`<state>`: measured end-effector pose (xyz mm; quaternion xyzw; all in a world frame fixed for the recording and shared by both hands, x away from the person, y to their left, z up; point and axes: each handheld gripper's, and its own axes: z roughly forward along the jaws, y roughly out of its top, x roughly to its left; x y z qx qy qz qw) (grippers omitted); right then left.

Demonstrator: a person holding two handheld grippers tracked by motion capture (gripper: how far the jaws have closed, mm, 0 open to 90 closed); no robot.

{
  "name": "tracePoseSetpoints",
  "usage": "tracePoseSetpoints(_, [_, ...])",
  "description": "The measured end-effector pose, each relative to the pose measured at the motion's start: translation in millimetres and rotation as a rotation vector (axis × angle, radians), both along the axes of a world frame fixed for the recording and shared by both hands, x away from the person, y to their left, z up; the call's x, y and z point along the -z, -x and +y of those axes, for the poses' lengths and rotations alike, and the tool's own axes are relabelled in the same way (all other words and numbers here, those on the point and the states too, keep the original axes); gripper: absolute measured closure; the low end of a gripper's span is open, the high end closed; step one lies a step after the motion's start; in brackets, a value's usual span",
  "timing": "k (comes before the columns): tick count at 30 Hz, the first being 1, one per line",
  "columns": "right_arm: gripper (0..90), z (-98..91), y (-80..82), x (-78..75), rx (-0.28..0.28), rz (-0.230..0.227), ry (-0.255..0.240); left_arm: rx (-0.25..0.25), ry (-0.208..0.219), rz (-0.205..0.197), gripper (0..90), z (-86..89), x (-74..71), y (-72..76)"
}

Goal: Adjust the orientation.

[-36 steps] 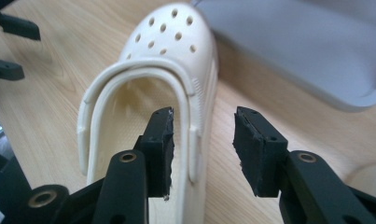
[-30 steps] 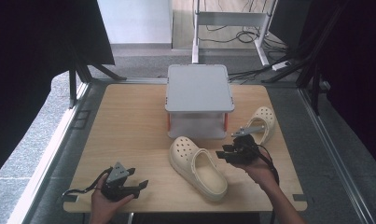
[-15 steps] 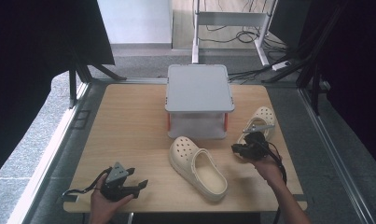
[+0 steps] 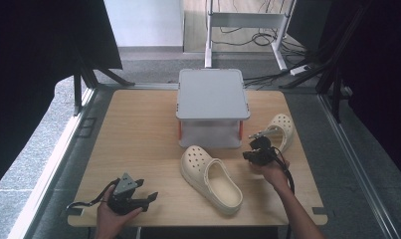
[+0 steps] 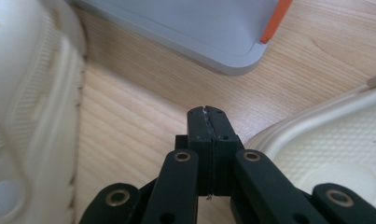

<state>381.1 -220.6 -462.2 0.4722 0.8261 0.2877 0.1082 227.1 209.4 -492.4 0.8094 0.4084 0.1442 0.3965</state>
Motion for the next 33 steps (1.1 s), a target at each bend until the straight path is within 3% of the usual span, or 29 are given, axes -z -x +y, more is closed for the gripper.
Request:
tracePoseSetpoints(7, [90.0,-2.6,-3.5,6.5,0.039,-0.006,0.040,0.001,0.003,-0.001,28.6,-0.3,0.4,-0.2])
tracePoseSetpoints(9, [90.0,-6.6,-2.8,6.6,0.041,0.001,0.007,0.002,0.003,0.000,28.6,-0.3,0.3,-0.2])
tracePoseSetpoints(17, [90.0,-13.7,3.4,6.1,0.034,0.006,0.015,0.001,0.002,0.001,28.5,0.2,-0.3,-0.1])
tracePoseSetpoints(33, [90.0,-70.1,39.9,1.6,0.060,0.029,-0.008,0.004,0.006,0.008,28.6,-1.0,0.5,-3.0])
